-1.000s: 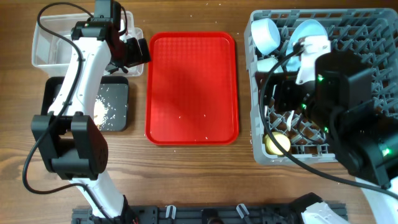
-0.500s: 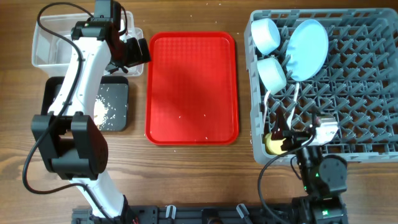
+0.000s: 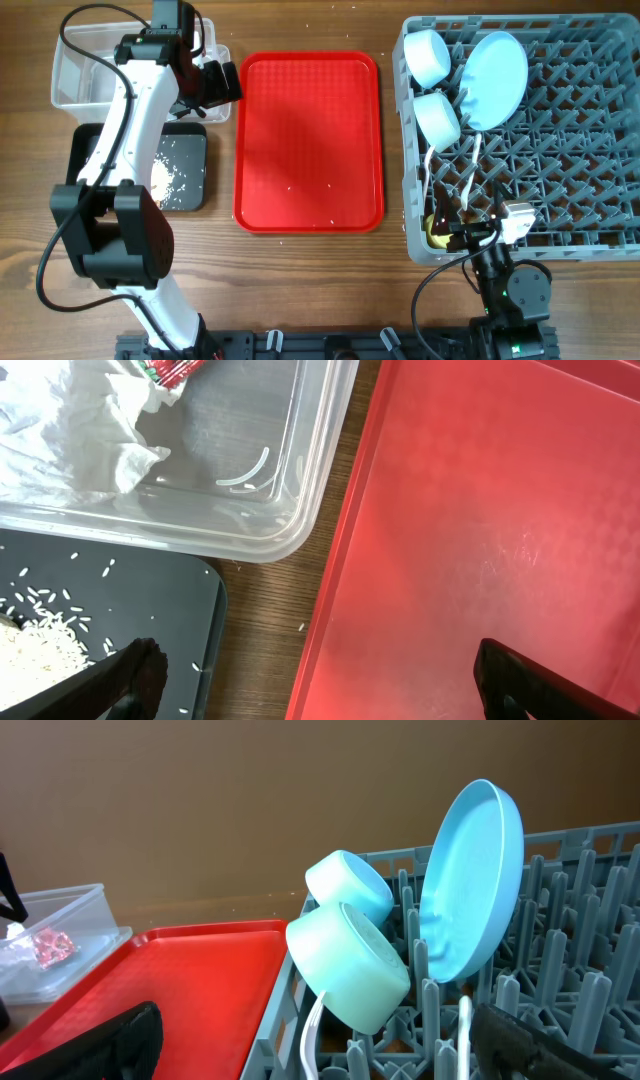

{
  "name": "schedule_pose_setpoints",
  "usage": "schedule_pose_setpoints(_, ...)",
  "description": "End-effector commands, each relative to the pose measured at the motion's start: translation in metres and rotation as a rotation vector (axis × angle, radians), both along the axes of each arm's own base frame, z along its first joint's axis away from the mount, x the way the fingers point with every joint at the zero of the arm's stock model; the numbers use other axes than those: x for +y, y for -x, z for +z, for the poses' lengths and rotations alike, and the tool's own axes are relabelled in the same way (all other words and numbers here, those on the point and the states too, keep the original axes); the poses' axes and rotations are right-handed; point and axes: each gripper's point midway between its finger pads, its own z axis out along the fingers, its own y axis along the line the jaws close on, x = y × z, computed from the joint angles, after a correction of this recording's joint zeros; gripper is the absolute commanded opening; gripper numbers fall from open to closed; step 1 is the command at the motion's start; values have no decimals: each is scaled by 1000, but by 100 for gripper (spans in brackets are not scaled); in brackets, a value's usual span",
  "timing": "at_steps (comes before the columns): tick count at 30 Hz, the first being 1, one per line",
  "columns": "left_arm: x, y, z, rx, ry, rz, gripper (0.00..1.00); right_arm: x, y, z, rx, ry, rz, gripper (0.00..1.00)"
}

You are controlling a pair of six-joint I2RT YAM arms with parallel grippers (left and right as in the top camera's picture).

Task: Sort waste into correct bins and load items into the dishwasher rack

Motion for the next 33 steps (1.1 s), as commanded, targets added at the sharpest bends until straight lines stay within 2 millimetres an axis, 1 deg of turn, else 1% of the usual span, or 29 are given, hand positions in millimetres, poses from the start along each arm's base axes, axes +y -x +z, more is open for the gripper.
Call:
schedule_pose_setpoints(1, 2, -2, 9, -23, -6, 9, 100, 2, 1, 3, -17, 8, 16, 100)
schedule_pose_setpoints(8, 2, -2, 9, -23, -6, 10, 100, 2, 1, 3, -16, 9, 16, 100)
schedule_pose_setpoints(10, 2, -1, 20, -49, -5, 10, 100, 2, 1, 3, -16, 9, 16, 99)
schedule_pose_setpoints(11, 3, 2, 29, -63, -4, 10, 100, 2, 1, 3, -16, 8, 16, 100)
schedule_pose_setpoints(12, 3, 8, 44, -85, -3, 10, 100, 2, 1, 3, -16, 9, 16, 100)
schedule_pose_setpoints(13, 2, 11, 56, -111, -1, 8, 100, 2, 1, 3, -16, 8, 16, 100)
schedule_pose_setpoints(14, 1, 14, 73, -152, -4, 0, 100, 2, 1, 3, -16, 8, 16, 100)
schedule_pose_setpoints(16, 5, 32, 126, -281, -13, -22, 100, 2, 1, 3, -16, 8, 16, 100)
schedule_pose_setpoints(18, 7, 41, 166, -413, -18, -15, 100, 2, 1, 3, -16, 9, 16, 100)
schedule_pose_setpoints(19, 9, 50, 193, -520, -21, -8, 100, 2, 1, 3, -16, 8, 16, 100)
schedule_pose_setpoints(21, 14, 70, 217, -651, -34, 4, 100, 2, 1, 3, -16, 8, 16, 100)
schedule_pose_setpoints(22, 18, 87, 222, -711, -38, 16, 100, 2, 1, 3, -16, 8, 16, 100)
schedule_pose_setpoints(24, 26, 113, 215, -776, -41, 38, 100, 2, 1, 3, -16, 8, 16, 100)
schedule_pose_setpoints(25, 30, 133, 202, -814, -40, 51, 100, 2, 1, 3, -16, 8, 16, 100)
schedule_pose_setpoints(27, 34, 154, 185, -882, -32, 62, 100, 2, 1, 3, -16, 8, 16, 100)
schedule_pose_setpoints(28, 36, 166, 171, -939, -23, 64, 100, 2, 1, 3, -16, 9, 16, 100)
schedule_pose_setpoints(30, 36, 182, 151, -1030, -17, 64, 100, 2, 1, 3, -16, 8, 16, 100)
schedule_pose_setpoints(33, 36, 196, 125, -1145, -21, 61, 100, 2, 1, 3, -16, 9, 16, 99)
